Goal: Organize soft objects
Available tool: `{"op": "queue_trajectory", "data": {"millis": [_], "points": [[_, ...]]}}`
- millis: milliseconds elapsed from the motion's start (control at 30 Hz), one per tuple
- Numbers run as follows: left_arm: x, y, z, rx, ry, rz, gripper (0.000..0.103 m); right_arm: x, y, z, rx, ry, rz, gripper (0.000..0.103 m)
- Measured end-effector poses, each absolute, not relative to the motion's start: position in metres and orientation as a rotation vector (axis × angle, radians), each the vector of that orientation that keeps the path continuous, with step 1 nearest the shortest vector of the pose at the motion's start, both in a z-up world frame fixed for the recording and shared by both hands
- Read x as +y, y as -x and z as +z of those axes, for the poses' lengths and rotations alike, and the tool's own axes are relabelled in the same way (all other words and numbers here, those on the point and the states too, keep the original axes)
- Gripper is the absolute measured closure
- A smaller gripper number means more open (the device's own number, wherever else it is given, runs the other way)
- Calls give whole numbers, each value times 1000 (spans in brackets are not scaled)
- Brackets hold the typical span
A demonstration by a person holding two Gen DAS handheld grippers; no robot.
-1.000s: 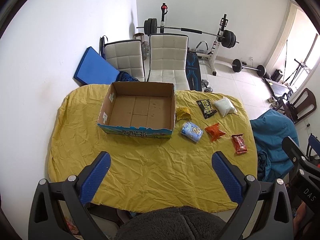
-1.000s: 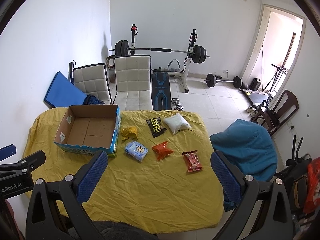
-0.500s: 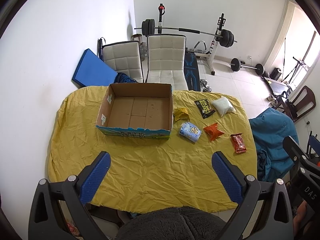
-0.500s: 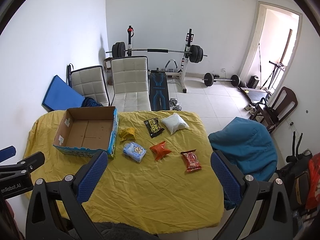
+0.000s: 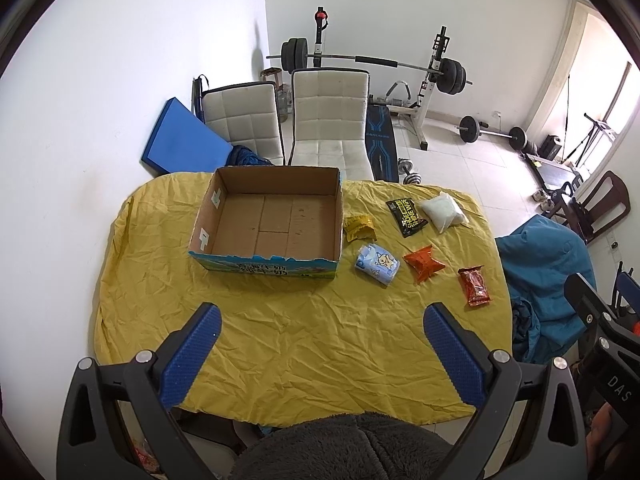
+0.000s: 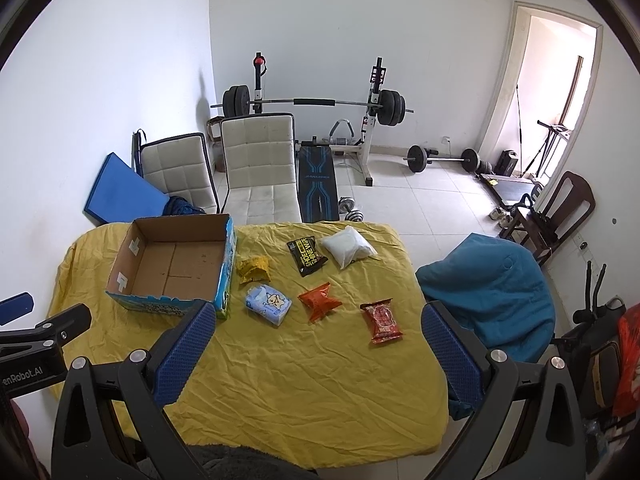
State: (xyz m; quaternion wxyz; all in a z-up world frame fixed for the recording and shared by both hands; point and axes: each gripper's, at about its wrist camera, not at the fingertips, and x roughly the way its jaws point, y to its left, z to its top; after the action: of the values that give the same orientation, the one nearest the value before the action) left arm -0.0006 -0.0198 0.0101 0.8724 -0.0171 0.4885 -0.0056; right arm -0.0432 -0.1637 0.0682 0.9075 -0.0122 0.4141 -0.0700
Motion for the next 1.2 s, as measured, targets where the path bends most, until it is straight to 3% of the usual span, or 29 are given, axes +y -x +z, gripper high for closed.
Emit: {"op": "queue_trajectory", "data": {"millis": [433, 633, 1200], "points": [[-25, -4, 2, 1052, 42, -32, 0, -165, 41, 61, 866, 4, -125, 0], [-25, -27, -24, 1087, 116, -34, 0, -193, 20, 25, 966, -81, -108, 0], [-135, -213, -256, 1570, 290, -74, 0, -408, -144, -280, 1472, -254, -338, 0]]}}
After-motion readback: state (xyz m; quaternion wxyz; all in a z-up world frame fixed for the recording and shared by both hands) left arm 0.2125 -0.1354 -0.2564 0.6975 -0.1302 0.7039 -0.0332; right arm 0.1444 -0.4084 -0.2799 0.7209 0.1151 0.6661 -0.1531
